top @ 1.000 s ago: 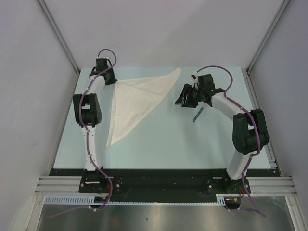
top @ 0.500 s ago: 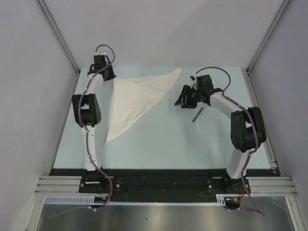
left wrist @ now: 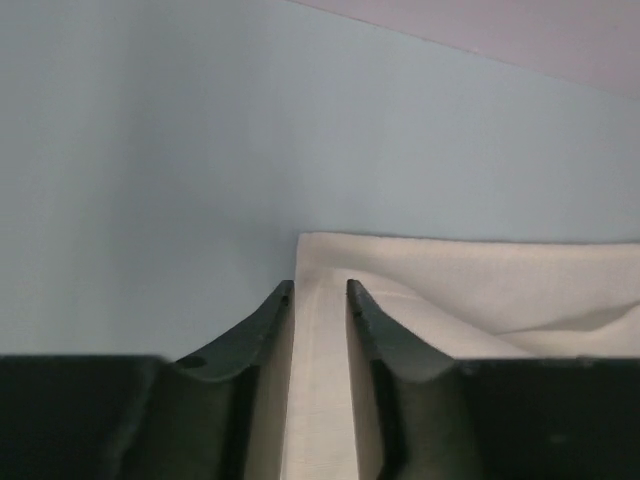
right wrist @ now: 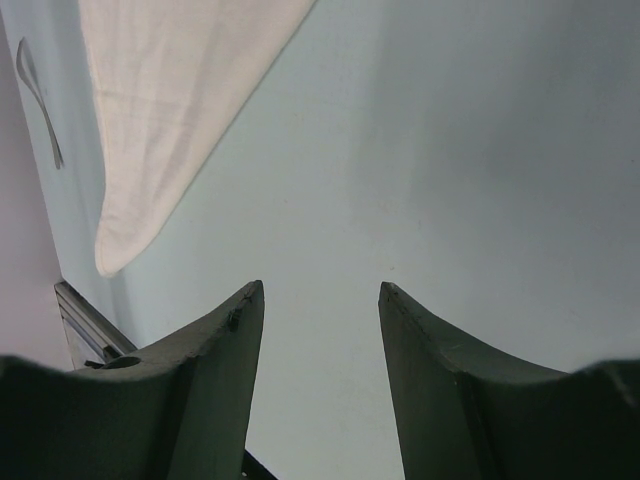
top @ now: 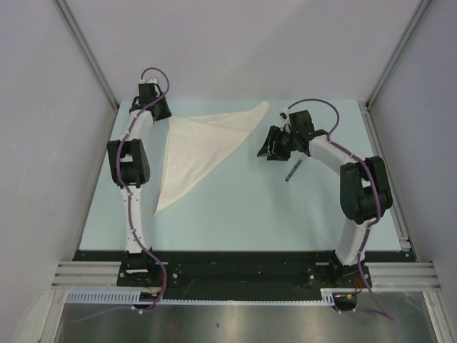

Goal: Fold the napkin, place the utensils inside, and roll it up
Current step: Fold the napkin

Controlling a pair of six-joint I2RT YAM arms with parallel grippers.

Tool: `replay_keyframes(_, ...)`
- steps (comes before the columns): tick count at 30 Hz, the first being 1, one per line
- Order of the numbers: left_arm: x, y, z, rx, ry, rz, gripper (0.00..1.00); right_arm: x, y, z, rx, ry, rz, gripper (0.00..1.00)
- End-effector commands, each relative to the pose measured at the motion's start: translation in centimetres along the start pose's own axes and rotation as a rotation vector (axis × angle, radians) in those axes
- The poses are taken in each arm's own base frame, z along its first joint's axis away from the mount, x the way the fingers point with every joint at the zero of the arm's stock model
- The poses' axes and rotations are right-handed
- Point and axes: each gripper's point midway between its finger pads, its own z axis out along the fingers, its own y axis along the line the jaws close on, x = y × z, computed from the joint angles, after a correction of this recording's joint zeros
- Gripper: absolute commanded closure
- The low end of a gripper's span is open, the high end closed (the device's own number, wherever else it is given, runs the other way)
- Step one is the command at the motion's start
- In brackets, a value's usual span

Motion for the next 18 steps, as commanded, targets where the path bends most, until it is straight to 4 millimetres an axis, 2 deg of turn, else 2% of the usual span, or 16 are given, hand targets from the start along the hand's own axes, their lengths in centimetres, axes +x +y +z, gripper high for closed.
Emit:
replay_keyframes(1,-2.6,0.1,-0.3,0.016,-0.066,0.002,0.49,-1.2,0.9,0.2,-0.019,-0.029,-0.035,0.45)
replay_keyframes(3,-2.9,0.0,-0.6,0.015,-0.071,0.003,0.37,-1.9,0.8,0.5,-0.027,-0.044,-0.038,0.45)
replay_keyframes(4,-3.6,-0.1,-1.2,0.016,-0.085,0.002,0.28,-2.2,0.7,0.6,-0.031,-0.049,-0.035,0.45)
replay_keyframes(6,-4.1,-0.5,-1.8,0.020,-0.091,0.002,0.21,-3.3,0.1,1.1,-0.038,-0.075,-0.022,0.45)
replay_keyframes(7,-5.0,-0.8,-2.7,0.022,-0.110,0.000,0.16,-3.9,0.2,1.3,-0.051,-0.088,-0.018,0.45)
replay_keyframes(9,-5.2,-1.0,-3.5,0.020,-0.114,-0.002,0.11,-5.3,-0.3,2.2,-0.077,-0.123,0.013,0.45)
replay_keyframes(10,-6.4,-1.6,-4.9,0.025,-0.142,-0.003,0.10,-6.6,-0.5,2.1,-0.096,-0.150,0.022,0.45)
replay_keyframes(11,-6.7,-2.0,-5.6,0.032,-0.153,-0.002,0.09,-7.4,-1.2,2.9,-0.104,-0.168,0.034,0.45)
replay_keyframes(12,-5.7,-2.1,-5.7,0.029,-0.131,-0.007,0.08,-8.1,-1.6,3.2,-0.108,-0.179,0.055,0.45)
replay_keyframes(13,-5.8,-2.5,-6.5,0.036,-0.137,-0.019,0.08,-9.1,-2.3,3.4,-0.109,-0.199,0.070,0.45)
replay_keyframes(14,-7.0,-3.8,-8.3,0.060,-0.178,-0.014,0.08,-10.5,-2.0,3.5,-0.125,-0.231,0.060,0.45)
replay_keyframes(15,-5.0,-3.6,-8.3,0.056,-0.141,-0.022,0.08,-11.1,-2.9,4.7,-0.128,-0.240,0.085,0.45)
replay_keyframes(16,-4.9,-4.2,-8.8,0.070,-0.157,-0.035,0.08,-12.2,-3.2,4.7,-0.147,-0.268,0.087,0.45)
replay_keyframes(17,-5.9,-5.3,-10.8,0.098,-0.192,-0.034,0.08,-13.7,-2.8,4.7,-0.169,-0.296,0.081,0.45)
replay_keyframes(18,-3.1,-4.7,-10.5,0.088,-0.141,-0.048,0.07,-13.5,-3.9,6.2,-0.169,-0.280,0.121,0.45)
